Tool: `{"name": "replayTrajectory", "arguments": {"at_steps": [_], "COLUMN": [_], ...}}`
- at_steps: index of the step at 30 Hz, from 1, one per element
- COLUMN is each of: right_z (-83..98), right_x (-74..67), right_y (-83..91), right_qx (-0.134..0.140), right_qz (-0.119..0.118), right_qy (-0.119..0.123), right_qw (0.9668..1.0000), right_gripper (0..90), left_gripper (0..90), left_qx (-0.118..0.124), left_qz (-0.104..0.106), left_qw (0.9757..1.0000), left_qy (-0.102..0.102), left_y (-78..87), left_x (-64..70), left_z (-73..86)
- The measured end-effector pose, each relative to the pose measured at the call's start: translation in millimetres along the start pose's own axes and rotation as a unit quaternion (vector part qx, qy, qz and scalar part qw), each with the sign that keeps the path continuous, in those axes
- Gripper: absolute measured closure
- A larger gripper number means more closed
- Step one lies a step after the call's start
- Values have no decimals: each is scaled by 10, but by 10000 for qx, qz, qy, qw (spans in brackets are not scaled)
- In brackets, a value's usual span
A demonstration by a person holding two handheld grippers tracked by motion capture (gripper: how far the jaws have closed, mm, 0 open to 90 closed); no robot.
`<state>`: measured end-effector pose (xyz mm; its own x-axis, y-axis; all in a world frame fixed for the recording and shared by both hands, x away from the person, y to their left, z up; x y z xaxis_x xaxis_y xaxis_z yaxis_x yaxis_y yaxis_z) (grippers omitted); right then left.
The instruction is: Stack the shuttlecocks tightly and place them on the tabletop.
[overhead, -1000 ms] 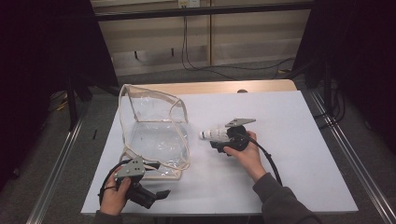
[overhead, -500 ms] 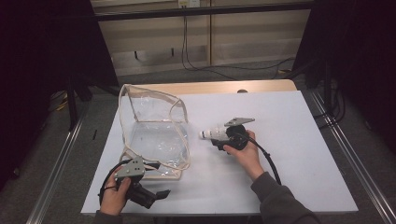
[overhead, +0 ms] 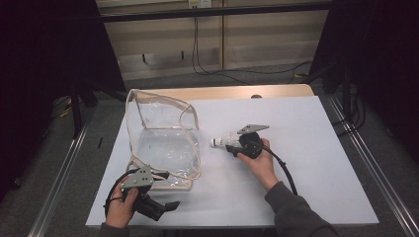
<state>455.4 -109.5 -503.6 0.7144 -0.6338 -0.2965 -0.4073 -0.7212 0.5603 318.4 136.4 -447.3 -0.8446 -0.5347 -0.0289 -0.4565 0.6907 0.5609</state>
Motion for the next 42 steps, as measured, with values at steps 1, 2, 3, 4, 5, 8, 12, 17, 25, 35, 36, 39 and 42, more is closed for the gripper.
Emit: {"name": "replayTrajectory", "arguments": {"at_steps": [1,2,3,4,5,8,12,17,25,35,36,39,42], "right_z": [0,2,4,8,12,10,4,5,-24,-85,-90,-96,-88], "right_x": [-2,-2,-3,-7,-9,-6,-9,-19,-63,-116,-121,-129,-146], "right_y": [1,3,2,-2,-4,-1,3,10,66,219,239,291,328], "right_qx": [-10,-19,-27,-42,-49,-48,-38,-26,28,124,124,140,161], "right_qz": [2,10,-2,-30,-36,-41,-83,-147,-303,-429,-431,-448,-491], "right_qy": [7,12,16,20,9,32,73,24,-11,-76,-70,-79,-128], "right_qw": [10000,10000,10000,10000,10000,10000,9999,9999,9995,9990,9990,9989,9986], "right_gripper": [717,731,748,755,763,792,822,826,828,828,828,828,828], "left_gripper": [35,35,35,35,35,35,35,35,35,36,36,36,36], "left_qx": [1,-7,-1,-1,-13,-8,4,-4,-6,-8,7,12,12], "left_qz": [0,-2,0,-4,-6,-2,3,10,16,14,16,19,14], "left_qw": [10000,10000,10000,10000,10000,10000,10000,10000,10000,10000,10000,10000,10000], "left_qy": [-1,-20,0,1,-21,-17,-3,-29,-34,-50,-19,-10,-11], "left_y": [0,1,1,0,1,1,1,3,6,8,7,7,7], "left_x": [1,-1,2,2,-1,-1,0,-2,1,0,3,4,3], "left_z": [0,2,1,1,3,2,1,5,8,10,8,7,6]}}
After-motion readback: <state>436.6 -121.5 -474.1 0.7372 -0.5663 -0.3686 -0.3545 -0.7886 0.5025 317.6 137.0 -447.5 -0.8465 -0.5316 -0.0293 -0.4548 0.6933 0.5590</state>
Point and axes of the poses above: each handheld gripper's, and its own axes: y roughly backward along the jaws, z roughly out of its underside, x roughly to its right, the point moved 8 cm from there along -y, roughly forward along the jaws, and after that the axes turned 15 degrees about -z, right-handed, at the moved point
